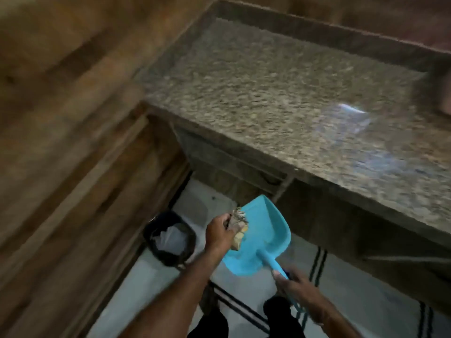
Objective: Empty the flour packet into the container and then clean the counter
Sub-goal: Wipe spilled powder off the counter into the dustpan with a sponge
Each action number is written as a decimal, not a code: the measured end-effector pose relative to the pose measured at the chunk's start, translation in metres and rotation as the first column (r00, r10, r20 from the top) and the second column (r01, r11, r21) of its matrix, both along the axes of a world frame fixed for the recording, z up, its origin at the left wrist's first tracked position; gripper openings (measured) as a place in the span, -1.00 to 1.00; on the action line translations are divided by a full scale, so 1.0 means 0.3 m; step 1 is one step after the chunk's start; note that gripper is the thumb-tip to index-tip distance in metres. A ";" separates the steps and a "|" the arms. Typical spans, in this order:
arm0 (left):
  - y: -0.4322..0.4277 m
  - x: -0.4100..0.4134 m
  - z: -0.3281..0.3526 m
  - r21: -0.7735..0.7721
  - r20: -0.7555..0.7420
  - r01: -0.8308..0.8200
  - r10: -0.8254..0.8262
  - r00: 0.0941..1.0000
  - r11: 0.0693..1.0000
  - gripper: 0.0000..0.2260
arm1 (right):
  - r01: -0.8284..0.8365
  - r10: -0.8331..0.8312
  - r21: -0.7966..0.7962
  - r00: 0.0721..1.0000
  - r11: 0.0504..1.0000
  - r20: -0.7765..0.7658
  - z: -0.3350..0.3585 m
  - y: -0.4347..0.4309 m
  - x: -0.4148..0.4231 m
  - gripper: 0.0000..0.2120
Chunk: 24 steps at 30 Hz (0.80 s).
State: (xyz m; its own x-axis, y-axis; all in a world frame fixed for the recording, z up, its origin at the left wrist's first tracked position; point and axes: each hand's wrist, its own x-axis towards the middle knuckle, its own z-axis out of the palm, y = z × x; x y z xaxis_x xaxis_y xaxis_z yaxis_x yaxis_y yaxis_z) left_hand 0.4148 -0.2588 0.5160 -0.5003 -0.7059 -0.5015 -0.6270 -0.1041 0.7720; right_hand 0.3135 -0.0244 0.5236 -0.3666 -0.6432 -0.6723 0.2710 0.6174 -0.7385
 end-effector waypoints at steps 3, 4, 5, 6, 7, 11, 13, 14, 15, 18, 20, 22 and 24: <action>-0.147 0.250 -0.057 0.051 0.005 -0.239 0.240 0.971 0.970 -0.65 | -0.179 0.180 0.071 0.984 0.981 -0.008 -0.076 -0.203 0.156 -0.69; -0.194 0.335 -0.085 0.061 0.016 -0.320 0.320 0.947 0.945 -0.69 | -0.227 0.228 0.098 0.974 0.969 -0.001 -0.118 -0.264 0.201 -0.71; -0.232 0.413 -0.113 0.063 0.017 -0.427 0.427 0.904 0.902 -0.70 | -0.290 0.292 0.132 0.956 0.948 0.000 -0.163 -0.325 0.244 -0.74; -0.271 0.487 -0.150 0.051 0.017 -0.539 0.539 0.842 0.841 -0.68 | -0.326 0.332 0.177 0.943 0.929 -0.007 -0.221 -0.388 0.281 -0.78; -0.308 0.556 -0.207 0.036 0.026 -0.633 0.633 0.774 0.773 -0.65 | -0.348 0.359 0.216 0.933 0.913 -0.017 -0.285 -0.458 0.317 -0.83; -0.434 0.711 -0.454 0.014 0.064 -0.784 0.782 0.620 0.620 -0.50 | -0.477 0.471 0.281 0.877 0.833 0.093 -0.639 -0.767 0.441 -0.71; -0.501 0.739 -0.575 0.028 0.079 -0.814 0.811 0.580 0.579 -0.50 | -0.491 0.471 0.301 0.871 0.818 0.140 -0.769 -0.970 0.513 -0.78; -0.537 0.752 -0.632 0.030 0.093 -0.827 0.822 0.562 0.562 -0.55 | -0.470 0.440 0.299 0.882 0.830 0.166 -0.823 -1.069 0.546 -0.80; -0.572 0.765 -0.694 0.020 0.113 -0.837 0.830 0.545 0.547 -0.62 | -0.458 0.426 0.298 0.889 0.837 0.169 -0.874 -1.168 0.580 -0.82; -0.636 0.818 -0.890 -0.006 0.173 -0.861 0.848 0.500 0.509 -0.73 | -0.468 0.437 0.299 0.884 0.832 0.166 -1.089 -1.281 0.622 -0.93; -0.631 0.847 -0.991 -0.005 0.188 -0.872 0.857 0.481 0.490 -0.76 | -0.409 0.395 0.382 0.911 0.829 0.118 -1.175 -1.276 0.644 -0.90; -0.604 0.865 -1.052 -0.004 0.219 -0.881 0.860 0.461 0.473 -0.75 | -0.434 0.440 0.395 0.895 0.810 0.081 -1.232 -1.232 0.657 -0.79; -0.571 0.874 -1.088 0.005 0.253 -0.883 0.853 0.456 0.470 -0.83 | -0.422 0.415 0.387 0.904 0.820 0.107 -1.256 -1.183 0.665 -0.71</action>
